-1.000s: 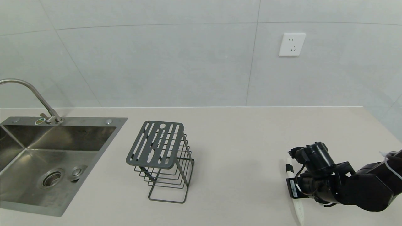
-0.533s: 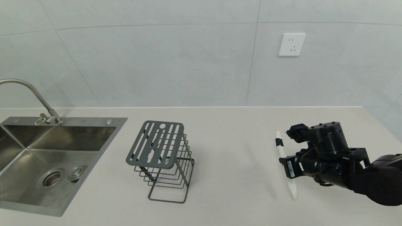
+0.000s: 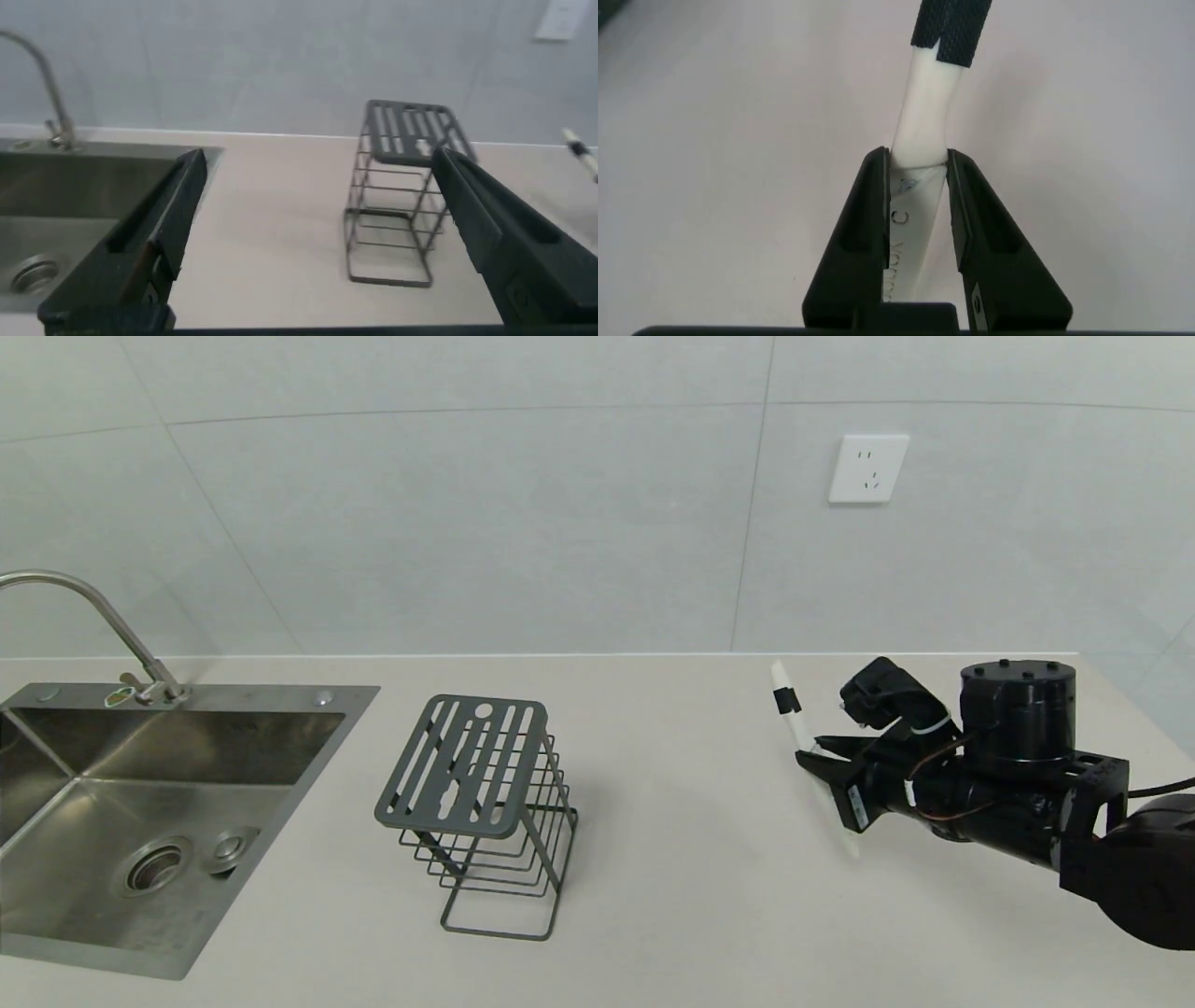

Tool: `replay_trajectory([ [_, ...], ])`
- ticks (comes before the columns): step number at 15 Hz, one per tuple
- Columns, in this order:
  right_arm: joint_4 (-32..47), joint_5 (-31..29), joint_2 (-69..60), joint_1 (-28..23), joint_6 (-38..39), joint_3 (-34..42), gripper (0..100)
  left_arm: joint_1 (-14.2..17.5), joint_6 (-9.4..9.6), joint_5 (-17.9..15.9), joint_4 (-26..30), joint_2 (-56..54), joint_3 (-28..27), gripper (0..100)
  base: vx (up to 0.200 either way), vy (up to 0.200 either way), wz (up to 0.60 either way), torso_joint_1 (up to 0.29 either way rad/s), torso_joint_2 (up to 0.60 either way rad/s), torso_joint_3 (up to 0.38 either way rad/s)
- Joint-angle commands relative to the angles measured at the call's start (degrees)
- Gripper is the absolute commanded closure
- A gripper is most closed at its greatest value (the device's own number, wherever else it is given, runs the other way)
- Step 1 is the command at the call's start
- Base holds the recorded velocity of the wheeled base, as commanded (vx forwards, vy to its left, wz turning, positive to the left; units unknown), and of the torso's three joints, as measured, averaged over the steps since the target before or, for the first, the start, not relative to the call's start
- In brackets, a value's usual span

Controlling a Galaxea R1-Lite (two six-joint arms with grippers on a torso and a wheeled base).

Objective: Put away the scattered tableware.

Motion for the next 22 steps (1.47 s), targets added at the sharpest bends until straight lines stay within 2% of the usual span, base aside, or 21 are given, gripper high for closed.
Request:
replay_trajectory([
  [1, -0.4, 0.8, -1.4, 0.1, -1.8, 0.1, 100, -5.0, 0.43, -1.9, -4.7, 16.8, -7.6, 0, 0.0, 0.0, 0.0, 0.0, 0.0, 0.0],
  [2, -0.4, 1.5, -1.6, 0.1, -3.3, 0.0, 100, -6.3, 0.78, -2.0, -8.8, 22.1, -9.1, 0, 0.0, 0.0, 0.0, 0.0, 0.0, 0.0],
  [3, -0.4, 1.8, -1.6, 0.1, -3.8, 0.0, 100, -6.7, 0.78, -2.0, -10.3, 23.8, -9.6, 0, 0.0, 0.0, 0.0, 0.0, 0.0, 0.0],
  [4, -0.4, 3.3, -2.8, 0.1, -6.3, -0.1, 100, -8.4, 1.57, -4.8, -19.5, 33.3, -11.9, 0, 0.0, 0.0, 0.0, 0.0, 0.0, 0.0],
  [5, -0.5, 3.4, -3.4, 0.3, -6.5, -0.4, 100, -8.5, 3.33, -7.8, -24.0, 37.2, -12.1, 0, 0.0, 0.0, 0.0, 0.0, 0.0, 0.0],
  [6, -0.5, 3.4, -3.8, 0.4, -6.5, -0.8, 100, -8.4, 4.82, -9.5, -26.4, 39.6, -12.1, 0, 0.0, 0.0, 0.0, 0.0, 0.0, 0.0],
  [8, -0.6, 3.5, -4.7, 1.0, -6.6, -2.0, 100, -8.5, 9.57, -15.6, -32.1, 47.4, -12.2, 0, 0.0, 0.0, 0.0, 0.0, 0.0, 0.0],
  [11, -6.5, 6.4, -5.2, 1.6, -6.8, -0.3, 100, -8.6, 11.94, -24.7, -39.3, 54.1, -12.6, 0, 0.0, 0.0, 0.0, 0.0, 0.0, 0.0],
  [12, -8.1, 8.2, -6.0, 3.1, -7.7, 1.6, 100, -8.6, 12.65, -29.1, -43.3, 57.5, -12.6, 0, 0.0, 0.0, 0.0, 0.0, 0.0, 0.0],
  [14, -8.5, 9.2, -7.5, 5.1, -7.9, 4.2, 100, -8.6, 12.73, -33.3, -49.5, 61.8, -12.3, 0, 0.0, 0.0, 0.0, 0.0, 0.0, 0.0],
  [15, -8.5, 9.3, -7.6, 5.5, -7.9, 4.3, 100, -8.6, 12.73, -34.1, -50.4, 62.4, -12.4, 0, 0.0, 0.0, 0.0, 0.0, 0.0, 0.0],
  [16, -9.3, 9.9, -7.8, 7.0, -7.9, 3.7, 100, -8.6, 12.65, -37.4, -55.5, 65.6, -12.3, 0, 0.0, 0.0, 0.0, 0.0, 0.0, 0.0],
  [19, -10.5, 10.5, -8.6, 8.2, -7.9, 3.8, 100, -8.6, 12.73, -44.0, -62.8, 71.0, -12.0, 0, 0.0, 0.0, 0.0, 0.0, 0.0, 0.0],
  [22, -10.5, 13.7, -10.0, 8.3, -7.8, 3.7, 100, -10.0, 12.29, -47.3, -68.5, 75.7, -12.1, 0, 0.0, 0.0, 0.0, 0.0, 0.0, 0.0],
])
